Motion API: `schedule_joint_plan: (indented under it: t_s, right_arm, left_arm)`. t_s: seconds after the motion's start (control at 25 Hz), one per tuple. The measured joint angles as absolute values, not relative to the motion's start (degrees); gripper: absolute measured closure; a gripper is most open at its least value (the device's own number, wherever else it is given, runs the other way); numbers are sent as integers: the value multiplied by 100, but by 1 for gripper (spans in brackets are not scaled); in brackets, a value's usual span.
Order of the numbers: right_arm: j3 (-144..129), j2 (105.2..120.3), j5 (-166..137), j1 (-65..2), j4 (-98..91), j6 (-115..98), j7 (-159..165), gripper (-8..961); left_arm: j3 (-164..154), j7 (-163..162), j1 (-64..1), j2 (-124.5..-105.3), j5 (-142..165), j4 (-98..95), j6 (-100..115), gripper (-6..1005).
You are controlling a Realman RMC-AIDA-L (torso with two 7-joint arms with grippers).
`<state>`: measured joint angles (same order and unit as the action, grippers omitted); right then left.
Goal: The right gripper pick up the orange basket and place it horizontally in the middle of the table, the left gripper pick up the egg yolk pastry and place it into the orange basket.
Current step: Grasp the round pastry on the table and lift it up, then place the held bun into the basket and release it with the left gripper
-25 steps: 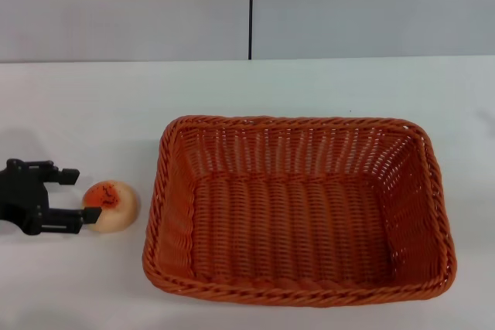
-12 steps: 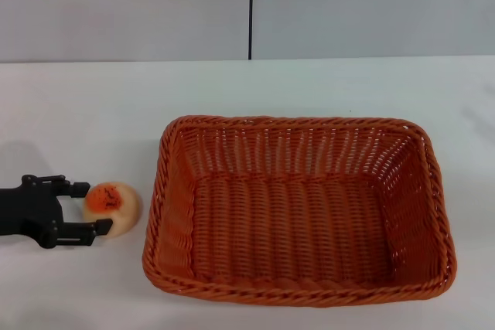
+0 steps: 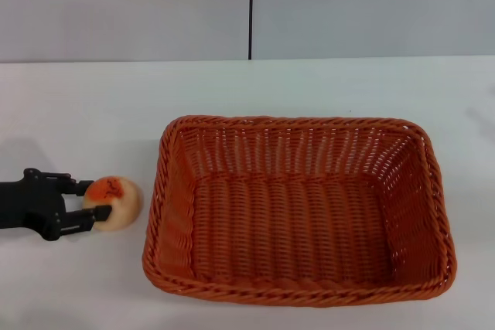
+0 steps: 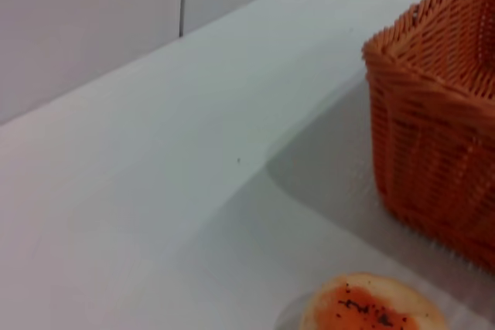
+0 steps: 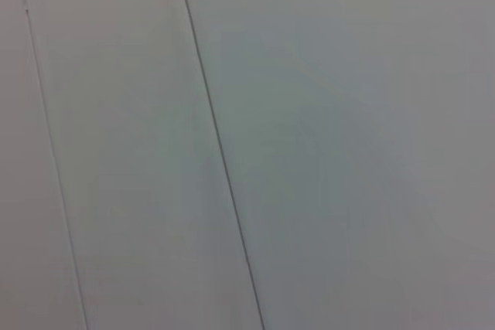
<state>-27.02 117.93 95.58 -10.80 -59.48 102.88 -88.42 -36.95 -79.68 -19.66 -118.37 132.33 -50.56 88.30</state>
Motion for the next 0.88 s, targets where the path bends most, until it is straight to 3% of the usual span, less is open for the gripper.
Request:
schedule_joint_plan:
  t_s: [0.16,0.4,0.76,0.88]
  right_arm:
    - [-2700,11773,9558,-1088,-5867,10291,-8864,251]
    - [-2698,11769,9558,-1067,-5830,10305,-8879,250]
    - [-2698,11759,9568,-1057,-5797,10317,-8896,250]
    - [-2698,11759,9586,-1061,-5798,10321,-8898,250]
  left_arm:
    - [-3702,-7960,-1947,-11833,13097,-5053,8868,382]
    - [-3667,-7960,-1913,-11827,13038,-5072,8868,615]
    - [-2894,-8004,-1915,-11783,12715,-5452,9163,753]
    - [-2005,-8047,-1972,-11648,11659,-5713,10208,783]
